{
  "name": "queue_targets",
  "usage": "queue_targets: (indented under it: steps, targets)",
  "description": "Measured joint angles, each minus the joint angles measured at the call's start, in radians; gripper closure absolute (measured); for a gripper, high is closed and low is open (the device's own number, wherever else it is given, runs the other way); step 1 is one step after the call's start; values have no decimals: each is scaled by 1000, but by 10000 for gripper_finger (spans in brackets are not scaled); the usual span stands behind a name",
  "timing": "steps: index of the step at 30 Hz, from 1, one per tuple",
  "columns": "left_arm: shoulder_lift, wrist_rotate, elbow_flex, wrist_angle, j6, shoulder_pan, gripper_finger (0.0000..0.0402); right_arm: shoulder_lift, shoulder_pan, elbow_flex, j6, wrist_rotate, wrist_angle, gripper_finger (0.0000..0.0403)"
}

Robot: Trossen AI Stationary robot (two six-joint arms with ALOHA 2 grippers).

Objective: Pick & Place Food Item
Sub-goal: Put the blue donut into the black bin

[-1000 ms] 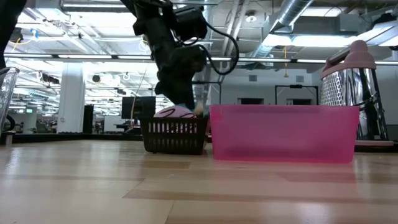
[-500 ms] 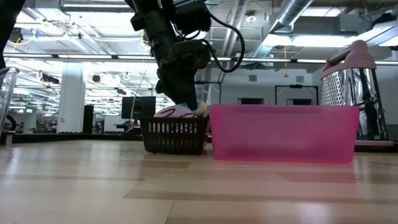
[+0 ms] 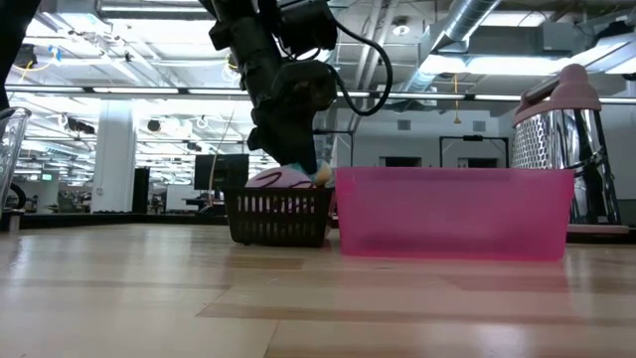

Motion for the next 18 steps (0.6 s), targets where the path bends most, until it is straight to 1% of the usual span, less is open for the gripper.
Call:
queue_targets:
  steps: [5, 10, 18]
  targets:
    - [0, -49, 0, 4, 31, 1, 256, 0, 0, 0, 0, 2, 0, 180]
    - [2, -72, 0, 5, 36, 2, 257, 0, 0, 0, -4, 2, -1, 180]
    - [65, -86, 1, 29, 34, -4, 257, 0, 0, 0, -4, 1, -5, 180]
